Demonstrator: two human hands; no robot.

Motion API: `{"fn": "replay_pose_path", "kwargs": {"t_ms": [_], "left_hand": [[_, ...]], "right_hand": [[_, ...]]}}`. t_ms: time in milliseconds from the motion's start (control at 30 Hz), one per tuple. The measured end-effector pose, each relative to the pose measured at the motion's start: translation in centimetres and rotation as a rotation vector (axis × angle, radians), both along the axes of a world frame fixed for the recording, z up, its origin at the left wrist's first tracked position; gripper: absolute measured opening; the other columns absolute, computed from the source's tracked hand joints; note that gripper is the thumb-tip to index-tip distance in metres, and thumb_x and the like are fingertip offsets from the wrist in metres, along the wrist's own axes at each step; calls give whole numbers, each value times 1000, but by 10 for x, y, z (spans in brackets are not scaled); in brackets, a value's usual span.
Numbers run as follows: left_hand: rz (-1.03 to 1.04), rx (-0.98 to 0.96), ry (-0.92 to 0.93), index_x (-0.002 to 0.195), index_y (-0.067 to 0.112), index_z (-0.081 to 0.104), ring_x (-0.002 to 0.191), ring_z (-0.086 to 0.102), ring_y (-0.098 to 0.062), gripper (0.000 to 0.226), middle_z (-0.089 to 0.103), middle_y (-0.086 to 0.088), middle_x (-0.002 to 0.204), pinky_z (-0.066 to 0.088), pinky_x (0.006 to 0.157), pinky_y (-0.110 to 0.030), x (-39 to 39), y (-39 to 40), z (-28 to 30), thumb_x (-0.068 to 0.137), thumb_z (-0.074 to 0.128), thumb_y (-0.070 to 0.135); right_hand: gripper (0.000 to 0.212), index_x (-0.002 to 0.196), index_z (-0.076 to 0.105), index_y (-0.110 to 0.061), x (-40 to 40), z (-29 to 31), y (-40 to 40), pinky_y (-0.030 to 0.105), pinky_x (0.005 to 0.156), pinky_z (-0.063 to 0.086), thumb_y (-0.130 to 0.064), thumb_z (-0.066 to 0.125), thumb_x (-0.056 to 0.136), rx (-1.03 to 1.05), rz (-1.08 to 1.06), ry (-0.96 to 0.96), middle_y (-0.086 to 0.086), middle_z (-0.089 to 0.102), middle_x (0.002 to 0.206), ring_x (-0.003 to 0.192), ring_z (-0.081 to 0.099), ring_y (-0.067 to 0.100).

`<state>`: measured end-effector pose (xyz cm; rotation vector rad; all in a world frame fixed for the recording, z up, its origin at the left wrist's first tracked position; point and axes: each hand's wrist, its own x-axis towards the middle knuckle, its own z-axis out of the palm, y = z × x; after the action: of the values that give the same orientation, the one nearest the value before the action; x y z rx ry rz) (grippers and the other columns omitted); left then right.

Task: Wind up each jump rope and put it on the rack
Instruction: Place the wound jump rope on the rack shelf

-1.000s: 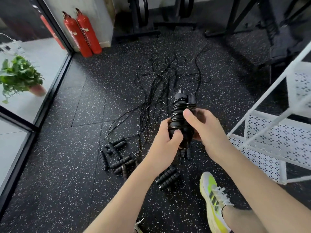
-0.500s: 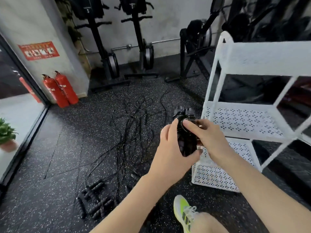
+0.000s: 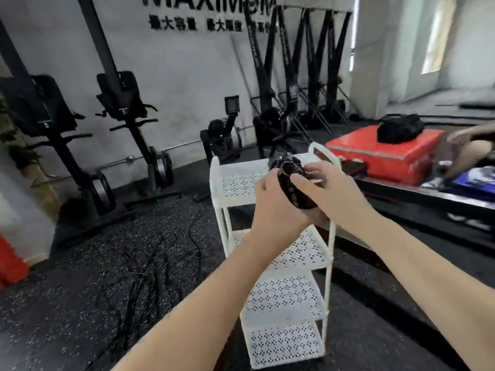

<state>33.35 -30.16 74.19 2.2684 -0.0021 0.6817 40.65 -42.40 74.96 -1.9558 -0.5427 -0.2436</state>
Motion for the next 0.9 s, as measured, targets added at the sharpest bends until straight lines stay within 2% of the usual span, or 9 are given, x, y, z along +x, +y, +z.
{"fn": "replay_pose_path", "kwargs": {"t_ms": [67, 167, 300, 367, 433, 600, 700, 767, 900], "left_hand": [[4, -30, 5, 142, 13, 43, 127, 42, -17, 96, 48, 4, 130, 36, 99, -18, 38, -8, 12, 63, 90, 44], [-27, -64, 94, 146, 14, 36, 124, 39, -12, 97, 37, 1, 128, 31, 92, -14, 86, -12, 26, 69, 91, 35], [-8, -95, 186, 144, 14, 37, 116, 46, -15, 92, 34, -3, 127, 41, 88, -20, 144, -9, 31, 72, 90, 34], [5, -95, 263, 143, 14, 36, 104, 48, -15, 91, 35, -6, 133, 47, 80, -23, 166, -8, 26, 72, 91, 33], [17, -93, 308, 138, 14, 38, 102, 53, -17, 90, 38, -9, 134, 48, 66, -21, 182, -8, 19, 70, 92, 32], [-27, -93, 347, 127, 20, 41, 103, 63, -22, 93, 51, -8, 127, 62, 80, -39, 200, -7, 6, 51, 92, 40], [-60, 15, 315, 122, 15, 44, 101, 63, -18, 74, 60, -5, 118, 52, 73, -29, 203, -8, 4, 67, 90, 34], [-68, 85, 324, 122, 13, 48, 101, 63, -20, 66, 64, -3, 114, 46, 71, -27, 199, -8, 5, 74, 86, 37], [-103, 194, 345, 126, 19, 58, 107, 63, -22, 53, 69, -1, 115, 46, 83, -30, 173, -6, 15, 84, 80, 41]], "right_hand": [[33, 116, 63, -31, 27, 8, -13, 27, 94, 49, -48, 70, 89, -37, -56, -79, -13, 70, 109, 101, 66, 8], [37, 124, 67, -17, 67, 17, -24, 30, 96, 42, -38, 67, 94, -169, -69, -181, -3, 69, 114, 110, 60, 15], [51, 134, 63, -25, 116, 20, -22, 51, 113, 33, -52, 61, 92, -338, -139, -170, 7, 58, 138, 134, 45, 32], [48, 140, 60, -23, 134, 15, -22, 43, 114, 31, -44, 61, 96, -374, -115, -128, 11, 55, 141, 136, 42, 30], [44, 138, 60, -21, 145, 8, -25, 36, 103, 36, -39, 60, 98, -405, -81, -80, 13, 60, 135, 130, 49, 29], [44, 140, 56, -23, 155, -8, -31, 34, 100, 38, -36, 60, 98, -435, -92, -97, 14, 60, 133, 125, 53, 31], [44, 141, 55, -22, 153, -10, -32, 34, 99, 39, -31, 59, 99, -465, -77, -128, 15, 60, 128, 121, 55, 31], [44, 142, 55, -21, 154, -10, -32, 35, 102, 39, -30, 58, 98, -462, -71, -124, 15, 59, 130, 123, 55, 32], [41, 134, 61, -17, 144, -15, -31, 44, 111, 39, -29, 60, 95, -445, -112, -206, 12, 56, 135, 129, 48, 34]]}}
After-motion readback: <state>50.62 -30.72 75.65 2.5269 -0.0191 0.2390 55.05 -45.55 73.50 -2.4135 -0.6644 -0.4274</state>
